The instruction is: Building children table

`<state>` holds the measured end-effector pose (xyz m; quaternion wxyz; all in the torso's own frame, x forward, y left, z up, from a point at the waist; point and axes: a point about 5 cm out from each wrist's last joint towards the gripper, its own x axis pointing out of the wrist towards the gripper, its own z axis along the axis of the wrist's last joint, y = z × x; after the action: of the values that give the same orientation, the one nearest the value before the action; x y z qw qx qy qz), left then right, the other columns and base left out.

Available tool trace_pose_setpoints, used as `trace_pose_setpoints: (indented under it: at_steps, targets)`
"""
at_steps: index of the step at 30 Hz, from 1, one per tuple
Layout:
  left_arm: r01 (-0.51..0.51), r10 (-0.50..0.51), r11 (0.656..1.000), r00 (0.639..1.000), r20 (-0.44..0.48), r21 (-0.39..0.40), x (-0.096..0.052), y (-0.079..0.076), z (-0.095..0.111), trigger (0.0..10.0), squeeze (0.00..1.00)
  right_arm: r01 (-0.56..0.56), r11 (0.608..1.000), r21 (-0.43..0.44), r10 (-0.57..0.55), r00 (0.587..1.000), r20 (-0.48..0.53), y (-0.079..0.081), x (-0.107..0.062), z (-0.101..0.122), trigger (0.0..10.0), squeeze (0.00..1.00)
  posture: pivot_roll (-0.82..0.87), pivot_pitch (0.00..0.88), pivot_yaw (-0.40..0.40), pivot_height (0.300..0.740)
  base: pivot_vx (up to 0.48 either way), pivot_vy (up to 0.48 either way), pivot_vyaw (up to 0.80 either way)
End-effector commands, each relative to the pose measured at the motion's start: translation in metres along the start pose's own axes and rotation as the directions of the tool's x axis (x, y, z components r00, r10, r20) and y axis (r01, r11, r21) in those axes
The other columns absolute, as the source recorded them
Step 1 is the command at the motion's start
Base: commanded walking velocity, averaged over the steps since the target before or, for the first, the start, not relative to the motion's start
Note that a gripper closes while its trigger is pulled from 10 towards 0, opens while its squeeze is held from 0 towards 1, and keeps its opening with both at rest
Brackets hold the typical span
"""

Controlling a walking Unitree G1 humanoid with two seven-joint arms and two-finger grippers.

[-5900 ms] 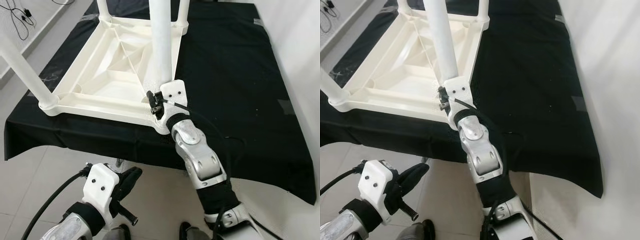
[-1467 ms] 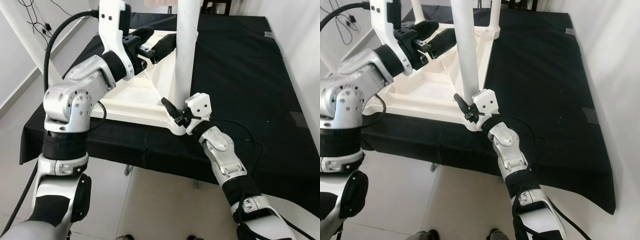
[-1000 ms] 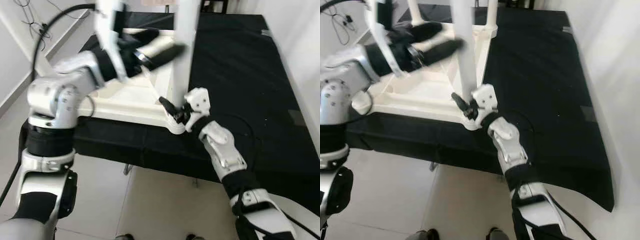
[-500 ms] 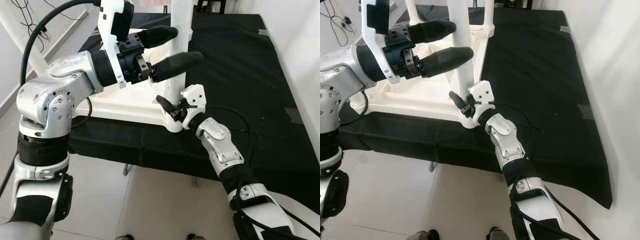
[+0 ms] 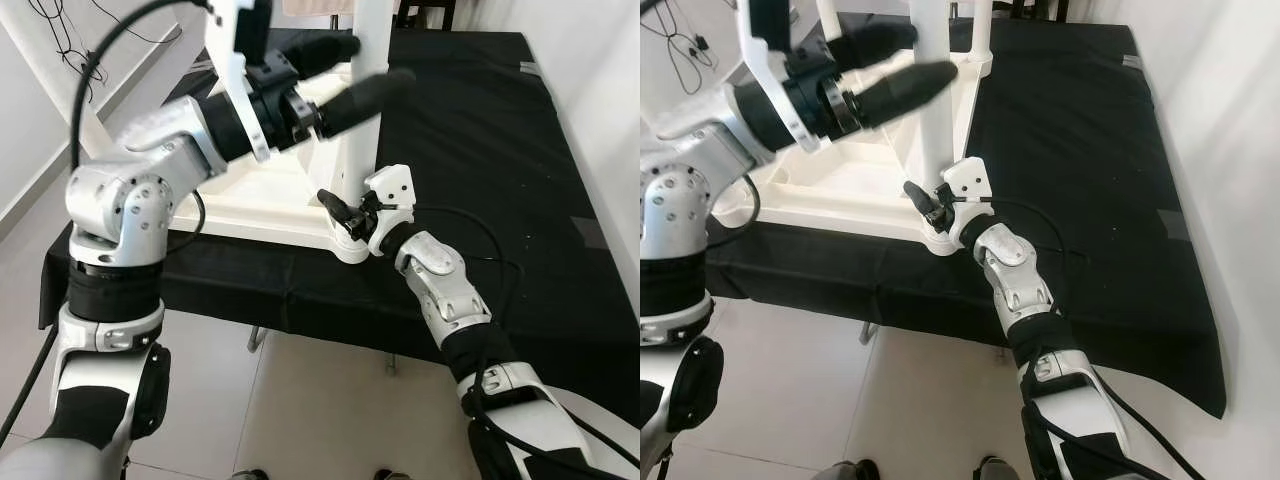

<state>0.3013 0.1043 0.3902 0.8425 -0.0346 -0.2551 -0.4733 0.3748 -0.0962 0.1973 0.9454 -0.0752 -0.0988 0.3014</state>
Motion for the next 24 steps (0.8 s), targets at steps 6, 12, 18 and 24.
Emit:
trace_pose_setpoints:
  at_steps: [6, 12, 18, 24]
  targets:
    - [-0.054, 0.054, 0.999, 0.998, 0.011, -0.002, -0.005, -0.006, -0.004, 10.0, 0.00, -0.014, 0.999, 0.038, 0.019, 0.989, -0.149, 0.008, -0.007, -0.031, 10.0, 0.00, 0.01, 0.187, 0.035, 0.740, 0.000, 0.000, 0.00]
    - [-0.127, 0.127, 0.992, 0.991, -0.038, 0.013, -0.008, 0.008, -0.012, 10.0, 0.00, -0.040, 0.998, 0.042, 0.045, 0.991, -0.126, 0.012, -0.007, -0.028, 10.0, 0.00, 0.01, 0.186, 0.035, 0.740, 0.000, 0.000, 0.00]
    - [-0.159, 0.158, 0.987, 0.982, -0.103, 0.002, -0.005, 0.027, -0.027, 10.0, 0.00, -0.066, 0.997, 0.043, 0.070, 0.992, -0.101, 0.015, -0.004, -0.022, 10.0, 0.00, 0.00, 0.184, 0.037, 0.740, 0.000, 0.000, 0.00]
    - [-0.130, 0.124, 0.991, 0.983, -0.138, -0.034, 0.003, 0.032, -0.037, 1.5, 0.00, -0.063, 0.997, 0.041, 0.067, 0.992, -0.102, 0.014, -0.004, -0.021, 10.0, 0.00, 0.00, 0.184, 0.042, 0.740, 0.000, 0.000, 0.00]
